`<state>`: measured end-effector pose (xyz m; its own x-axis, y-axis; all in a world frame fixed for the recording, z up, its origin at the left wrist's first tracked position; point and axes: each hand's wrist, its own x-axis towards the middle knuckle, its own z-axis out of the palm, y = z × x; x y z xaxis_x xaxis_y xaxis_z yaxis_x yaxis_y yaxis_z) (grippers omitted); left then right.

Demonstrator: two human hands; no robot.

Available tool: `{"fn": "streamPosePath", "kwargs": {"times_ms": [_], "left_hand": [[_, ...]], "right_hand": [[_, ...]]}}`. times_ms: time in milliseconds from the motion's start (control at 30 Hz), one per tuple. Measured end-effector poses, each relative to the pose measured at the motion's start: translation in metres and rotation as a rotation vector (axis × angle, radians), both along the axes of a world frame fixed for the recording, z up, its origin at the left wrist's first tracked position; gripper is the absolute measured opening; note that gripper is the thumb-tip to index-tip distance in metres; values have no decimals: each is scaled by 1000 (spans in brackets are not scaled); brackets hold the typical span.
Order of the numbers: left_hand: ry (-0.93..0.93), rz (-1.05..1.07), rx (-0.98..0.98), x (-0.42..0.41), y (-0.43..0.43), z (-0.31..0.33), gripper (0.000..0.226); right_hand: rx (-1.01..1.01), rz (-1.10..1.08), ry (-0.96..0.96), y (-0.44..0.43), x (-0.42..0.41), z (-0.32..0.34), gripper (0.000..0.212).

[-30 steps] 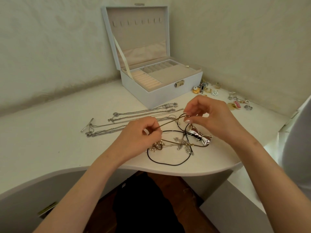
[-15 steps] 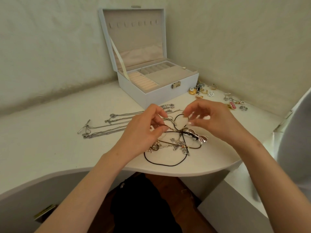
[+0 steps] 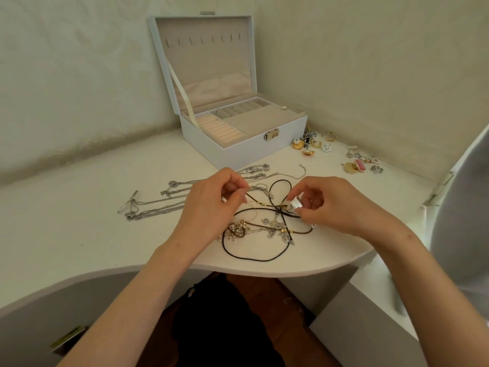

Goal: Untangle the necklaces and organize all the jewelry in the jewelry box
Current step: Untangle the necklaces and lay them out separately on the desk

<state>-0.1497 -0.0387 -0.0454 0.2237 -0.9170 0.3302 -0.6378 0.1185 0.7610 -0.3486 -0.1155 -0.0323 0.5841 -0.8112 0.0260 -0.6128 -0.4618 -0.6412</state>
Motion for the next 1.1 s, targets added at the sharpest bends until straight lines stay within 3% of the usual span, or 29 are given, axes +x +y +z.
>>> {"fn": "streamPosePath", "kwargs": {"times_ms": [167,400,500,633,800,900,1100], "left_hand": [[12,10,-10,1,3,-1,10],[157,-58,-48,2,7,1,17],[179,-143,-70,2,9,4,16],[195,-223,-74,-1,10,7,15],[165,-255,-68,-1,11,9,15],[145,-263,-25,5,13,7,18],[-72,-220,95,14,22,-7,17]], "right_hand": [[8,-88,-134,-1,-15,13,13],[70,-144,87,-10,-26,2,12],[-91,-113,89,-10,-22,2,17],[-236,99,-99,-1,-1,2,37],[-285,166,118,-4,12,-12,22],[-271,112,116,-6,2,-12,16],[-255,40,133,-5,-18,-9,17]]}}
